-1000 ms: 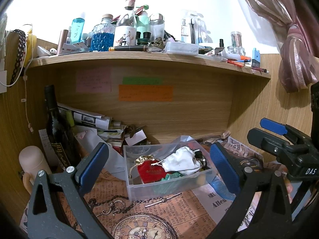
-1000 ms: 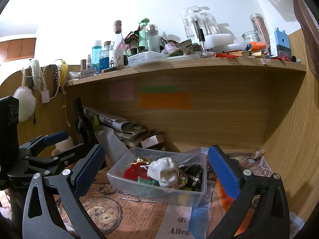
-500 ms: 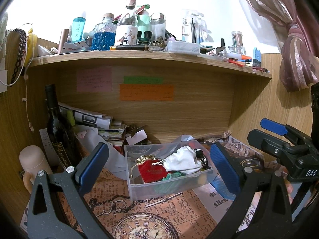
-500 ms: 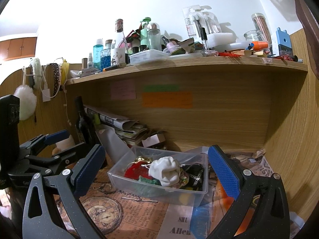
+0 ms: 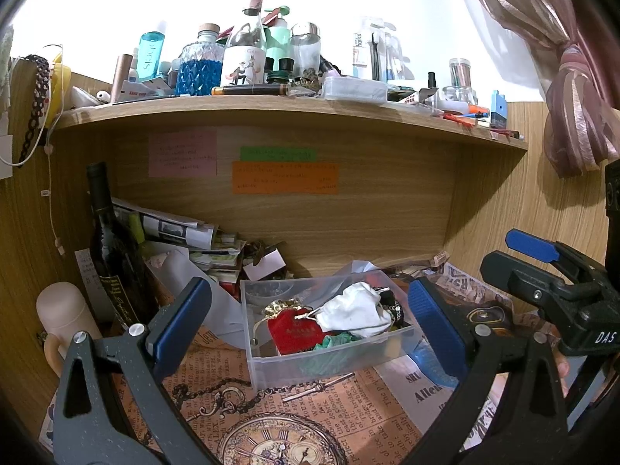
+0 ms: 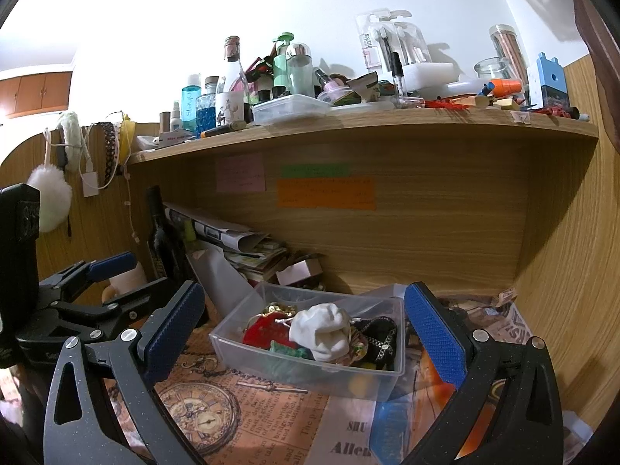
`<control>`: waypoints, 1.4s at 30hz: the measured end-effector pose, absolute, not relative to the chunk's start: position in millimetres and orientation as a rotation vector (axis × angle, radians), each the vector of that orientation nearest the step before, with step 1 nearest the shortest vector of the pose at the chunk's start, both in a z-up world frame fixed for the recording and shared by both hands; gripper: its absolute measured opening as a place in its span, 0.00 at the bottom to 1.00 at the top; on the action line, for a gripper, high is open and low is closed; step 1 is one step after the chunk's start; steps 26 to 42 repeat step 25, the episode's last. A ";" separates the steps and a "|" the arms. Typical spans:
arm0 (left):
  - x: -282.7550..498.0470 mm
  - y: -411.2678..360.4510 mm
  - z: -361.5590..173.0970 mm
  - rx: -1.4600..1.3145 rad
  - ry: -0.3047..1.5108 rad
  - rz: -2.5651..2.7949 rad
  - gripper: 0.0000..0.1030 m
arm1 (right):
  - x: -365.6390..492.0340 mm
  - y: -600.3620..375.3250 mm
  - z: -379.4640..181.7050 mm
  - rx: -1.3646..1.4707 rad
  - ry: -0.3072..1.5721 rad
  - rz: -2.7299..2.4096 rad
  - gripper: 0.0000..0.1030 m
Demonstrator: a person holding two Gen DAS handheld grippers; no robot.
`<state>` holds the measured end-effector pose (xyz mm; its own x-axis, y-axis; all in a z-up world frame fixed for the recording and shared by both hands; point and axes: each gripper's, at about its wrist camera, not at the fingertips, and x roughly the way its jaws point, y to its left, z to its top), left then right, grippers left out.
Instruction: Organize soft objects
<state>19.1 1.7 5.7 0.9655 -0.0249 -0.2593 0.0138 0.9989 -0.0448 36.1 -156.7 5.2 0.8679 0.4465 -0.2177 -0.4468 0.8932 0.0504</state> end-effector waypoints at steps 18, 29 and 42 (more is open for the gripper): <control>25.0 3.6 1.9 -0.046 0.278 -0.049 1.00 | 38.3 -157.7 1.7 0.001 0.237 0.466 1.00; 27.0 6.0 0.7 -0.049 0.285 -0.062 1.00 | 43.1 -160.3 -0.3 0.003 0.252 0.467 1.00; 27.0 6.0 0.7 -0.049 0.285 -0.062 1.00 | 43.1 -160.3 -0.3 0.003 0.252 0.467 1.00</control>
